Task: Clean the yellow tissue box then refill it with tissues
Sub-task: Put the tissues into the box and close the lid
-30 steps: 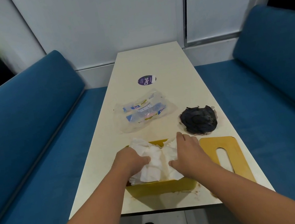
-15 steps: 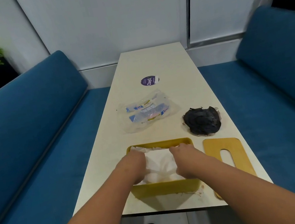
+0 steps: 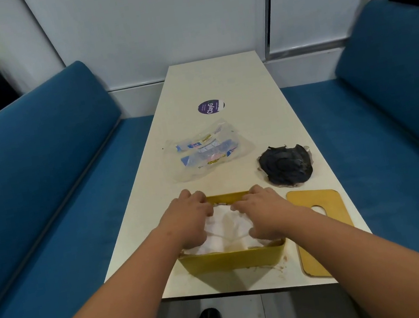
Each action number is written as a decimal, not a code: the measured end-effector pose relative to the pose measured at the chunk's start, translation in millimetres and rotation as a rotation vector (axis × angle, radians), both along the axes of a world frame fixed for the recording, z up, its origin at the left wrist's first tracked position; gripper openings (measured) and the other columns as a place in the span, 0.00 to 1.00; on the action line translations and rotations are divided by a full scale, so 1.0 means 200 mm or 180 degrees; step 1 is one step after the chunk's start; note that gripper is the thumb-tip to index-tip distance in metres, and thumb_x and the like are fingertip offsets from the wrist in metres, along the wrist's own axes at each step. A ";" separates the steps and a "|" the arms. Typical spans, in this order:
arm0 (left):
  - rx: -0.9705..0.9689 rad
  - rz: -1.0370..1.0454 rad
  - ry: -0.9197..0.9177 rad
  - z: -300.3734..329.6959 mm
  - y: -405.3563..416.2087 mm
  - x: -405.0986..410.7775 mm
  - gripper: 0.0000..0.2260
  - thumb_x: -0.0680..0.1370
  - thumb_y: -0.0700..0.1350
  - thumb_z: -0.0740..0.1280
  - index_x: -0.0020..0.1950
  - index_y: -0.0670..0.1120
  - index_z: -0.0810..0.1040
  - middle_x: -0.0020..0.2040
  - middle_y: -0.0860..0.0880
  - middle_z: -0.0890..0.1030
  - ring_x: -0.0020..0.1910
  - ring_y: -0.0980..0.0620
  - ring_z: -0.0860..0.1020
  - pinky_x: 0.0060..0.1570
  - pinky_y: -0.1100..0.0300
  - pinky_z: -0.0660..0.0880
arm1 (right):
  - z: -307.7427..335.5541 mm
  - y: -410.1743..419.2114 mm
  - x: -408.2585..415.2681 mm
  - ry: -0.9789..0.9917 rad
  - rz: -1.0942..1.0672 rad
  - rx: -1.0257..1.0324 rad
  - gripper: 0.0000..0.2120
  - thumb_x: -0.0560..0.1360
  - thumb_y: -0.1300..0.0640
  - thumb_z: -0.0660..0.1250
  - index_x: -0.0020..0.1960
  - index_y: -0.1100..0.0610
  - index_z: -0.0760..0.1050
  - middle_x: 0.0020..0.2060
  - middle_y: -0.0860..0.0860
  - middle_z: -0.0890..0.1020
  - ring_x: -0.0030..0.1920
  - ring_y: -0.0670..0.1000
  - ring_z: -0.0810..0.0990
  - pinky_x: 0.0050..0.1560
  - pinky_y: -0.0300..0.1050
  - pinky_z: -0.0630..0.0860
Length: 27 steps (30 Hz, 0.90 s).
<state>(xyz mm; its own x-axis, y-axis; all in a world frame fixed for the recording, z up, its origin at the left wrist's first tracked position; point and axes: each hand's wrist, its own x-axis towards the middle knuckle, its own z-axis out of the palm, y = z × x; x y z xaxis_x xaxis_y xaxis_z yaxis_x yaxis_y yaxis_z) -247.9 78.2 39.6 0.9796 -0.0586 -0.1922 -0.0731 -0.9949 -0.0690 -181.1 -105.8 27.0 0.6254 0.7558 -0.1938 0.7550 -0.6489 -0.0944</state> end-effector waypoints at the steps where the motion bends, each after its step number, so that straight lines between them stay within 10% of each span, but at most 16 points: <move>1: -0.0077 0.0010 0.0017 0.01 0.01 0.00 0.15 0.76 0.50 0.68 0.62 0.54 0.76 0.64 0.52 0.72 0.59 0.50 0.68 0.59 0.56 0.71 | 0.01 0.00 0.01 0.0003 0.0011 -0.0054 0.28 0.73 0.51 0.67 0.72 0.47 0.65 0.63 0.47 0.74 0.63 0.54 0.66 0.60 0.49 0.64; 6: -0.0537 0.0170 0.0112 0.01 0.07 -0.02 0.06 0.74 0.49 0.70 0.50 0.52 0.77 0.48 0.55 0.73 0.49 0.55 0.69 0.49 0.62 0.72 | 0.02 -0.02 0.04 0.0098 0.0034 -0.0117 0.22 0.72 0.44 0.69 0.63 0.48 0.71 0.58 0.49 0.74 0.59 0.52 0.67 0.55 0.46 0.64; 15: -0.0747 0.0541 0.0397 0.07 0.10 0.00 0.10 0.81 0.49 0.63 0.61 0.51 0.78 0.51 0.50 0.77 0.52 0.49 0.74 0.49 0.59 0.67 | 0.04 -0.05 0.06 0.0556 -0.0374 -0.0028 0.20 0.78 0.44 0.64 0.67 0.49 0.71 0.58 0.54 0.76 0.58 0.55 0.72 0.57 0.49 0.71; 27: -0.0281 0.0369 -0.0392 0.02 0.11 -0.05 0.09 0.81 0.45 0.58 0.57 0.51 0.76 0.51 0.50 0.78 0.51 0.49 0.71 0.46 0.61 0.64 | -0.07 -0.07 0.08 -0.0953 -0.0201 0.0883 0.03 0.73 0.59 0.69 0.45 0.52 0.79 0.33 0.49 0.79 0.37 0.53 0.68 0.40 0.45 0.59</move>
